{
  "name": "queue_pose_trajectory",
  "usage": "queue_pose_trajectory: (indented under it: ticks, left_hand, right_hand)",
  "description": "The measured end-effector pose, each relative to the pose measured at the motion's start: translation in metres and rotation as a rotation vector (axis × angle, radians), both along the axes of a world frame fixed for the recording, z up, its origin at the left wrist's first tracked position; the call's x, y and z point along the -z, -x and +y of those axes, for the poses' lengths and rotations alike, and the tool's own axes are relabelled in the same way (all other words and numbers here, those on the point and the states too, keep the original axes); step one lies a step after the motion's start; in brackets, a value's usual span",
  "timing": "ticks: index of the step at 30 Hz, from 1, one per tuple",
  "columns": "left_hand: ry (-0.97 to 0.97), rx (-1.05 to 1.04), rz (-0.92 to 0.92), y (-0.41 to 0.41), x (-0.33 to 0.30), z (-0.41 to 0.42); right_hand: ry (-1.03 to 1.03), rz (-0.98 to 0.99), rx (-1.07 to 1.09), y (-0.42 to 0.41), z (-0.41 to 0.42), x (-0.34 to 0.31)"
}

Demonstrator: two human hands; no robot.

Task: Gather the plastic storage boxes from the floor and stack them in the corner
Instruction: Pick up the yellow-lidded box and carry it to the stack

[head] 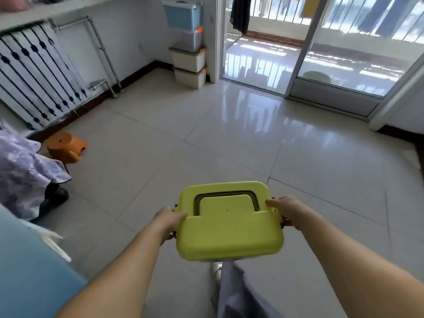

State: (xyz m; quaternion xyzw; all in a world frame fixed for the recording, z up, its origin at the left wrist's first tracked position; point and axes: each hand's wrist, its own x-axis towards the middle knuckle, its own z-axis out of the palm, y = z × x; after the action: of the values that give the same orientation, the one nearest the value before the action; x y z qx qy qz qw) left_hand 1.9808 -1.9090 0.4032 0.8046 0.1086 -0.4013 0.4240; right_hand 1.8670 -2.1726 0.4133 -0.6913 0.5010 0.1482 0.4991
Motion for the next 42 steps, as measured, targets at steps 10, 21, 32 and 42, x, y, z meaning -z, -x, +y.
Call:
queue_pose_trajectory:
  ticks: [10,21,32,42]
  left_hand:
    - [0.019,-0.151,-0.028,-0.281,-0.004,-0.049]
    - [0.015,-0.098,0.028,-0.598,-0.005,-0.066]
    - [0.074,-0.143,0.027,-0.878,-0.013,-0.123]
    - [0.11,-0.202,-0.035,-1.145,-0.05,-0.189]
  right_hand:
    - [-0.024,-0.008,-0.09,-0.309,-0.067,-0.01]
    - [-0.026,-0.013,-0.114,-0.619,-0.092,-0.018]
    - [-0.035,-0.016,-0.107,-0.89,-0.149,-0.008]
    - [-0.049,-0.098,-0.119,-1.171,-0.214,-0.033]
